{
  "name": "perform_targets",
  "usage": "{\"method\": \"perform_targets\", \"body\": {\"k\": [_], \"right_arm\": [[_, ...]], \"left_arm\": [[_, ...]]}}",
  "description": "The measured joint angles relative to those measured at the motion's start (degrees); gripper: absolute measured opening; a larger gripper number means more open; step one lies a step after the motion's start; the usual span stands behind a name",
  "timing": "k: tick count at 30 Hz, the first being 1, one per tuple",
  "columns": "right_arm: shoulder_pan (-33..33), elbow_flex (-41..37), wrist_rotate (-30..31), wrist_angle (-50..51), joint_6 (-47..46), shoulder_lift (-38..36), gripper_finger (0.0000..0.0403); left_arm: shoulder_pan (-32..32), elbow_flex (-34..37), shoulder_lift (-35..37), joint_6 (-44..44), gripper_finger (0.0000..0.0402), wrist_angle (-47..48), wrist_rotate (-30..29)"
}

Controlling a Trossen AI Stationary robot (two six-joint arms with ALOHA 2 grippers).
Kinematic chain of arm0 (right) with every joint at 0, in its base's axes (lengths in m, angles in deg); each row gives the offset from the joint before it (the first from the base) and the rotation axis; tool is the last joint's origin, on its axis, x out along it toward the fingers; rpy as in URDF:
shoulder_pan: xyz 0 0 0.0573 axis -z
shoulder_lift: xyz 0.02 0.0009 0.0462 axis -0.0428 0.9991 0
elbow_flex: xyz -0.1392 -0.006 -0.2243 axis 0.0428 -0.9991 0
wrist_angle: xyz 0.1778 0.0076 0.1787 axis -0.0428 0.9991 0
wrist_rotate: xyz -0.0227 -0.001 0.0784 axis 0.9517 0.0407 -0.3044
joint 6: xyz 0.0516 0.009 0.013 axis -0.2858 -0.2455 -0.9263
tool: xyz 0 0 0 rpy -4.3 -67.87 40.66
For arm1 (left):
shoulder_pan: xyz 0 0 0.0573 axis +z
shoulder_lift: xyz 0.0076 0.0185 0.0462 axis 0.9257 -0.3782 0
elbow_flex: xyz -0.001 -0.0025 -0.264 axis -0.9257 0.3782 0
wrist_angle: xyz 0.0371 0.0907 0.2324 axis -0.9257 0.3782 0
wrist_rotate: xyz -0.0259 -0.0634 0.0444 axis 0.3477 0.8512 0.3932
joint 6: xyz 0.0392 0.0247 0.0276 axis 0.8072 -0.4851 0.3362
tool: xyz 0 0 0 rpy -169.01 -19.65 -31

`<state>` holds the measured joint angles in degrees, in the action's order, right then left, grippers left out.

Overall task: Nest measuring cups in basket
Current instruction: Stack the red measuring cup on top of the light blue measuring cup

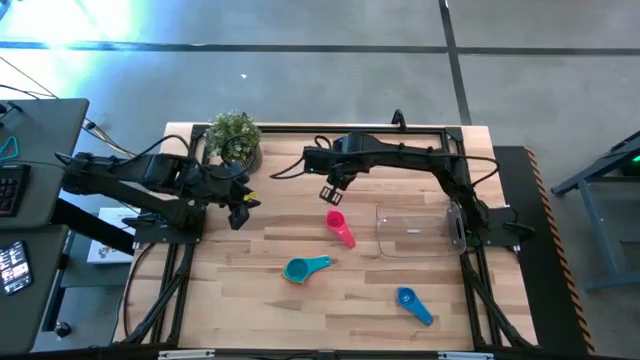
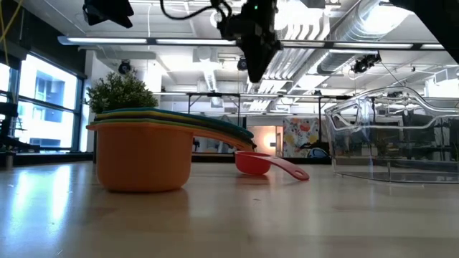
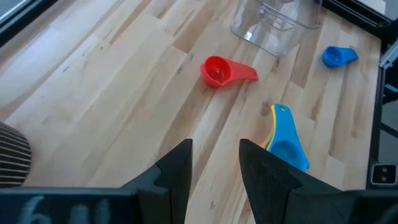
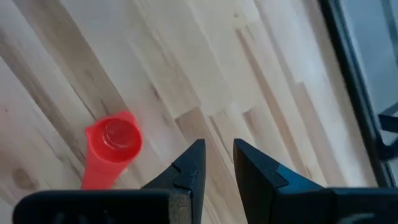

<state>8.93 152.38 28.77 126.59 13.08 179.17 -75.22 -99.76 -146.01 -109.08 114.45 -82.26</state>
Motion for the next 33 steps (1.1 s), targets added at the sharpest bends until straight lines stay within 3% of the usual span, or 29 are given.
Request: {"method": "perform_targets", "body": {"k": [6, 17, 27, 33], "right_arm": [[3.07, -8.16, -6.49, -6.63, 4.82, -2.08, 0.0073], [8.18, -27.7, -24.28, -24.9, 11.22, -10.1, 0.0073], [9.14, -36.75, -25.36, -33.55, 13.37, -10.14, 0.0074], [8.06, -37.46, -25.36, -35.26, 14.82, -10.14, 0.0107]], "left_arm": [[1.68, 0.0, 0.0, 0.0, 0.0122, 0.03, 0.01], [4.55, -0.02, 0.0, 0.0, 0.0122, 0.47, 0.01], [6.86, -0.02, -0.02, -0.2, 0.0122, 0.6, -0.01], [8.63, -0.02, -0.01, -1.16, 0.0122, 0.6, -0.47]]}}
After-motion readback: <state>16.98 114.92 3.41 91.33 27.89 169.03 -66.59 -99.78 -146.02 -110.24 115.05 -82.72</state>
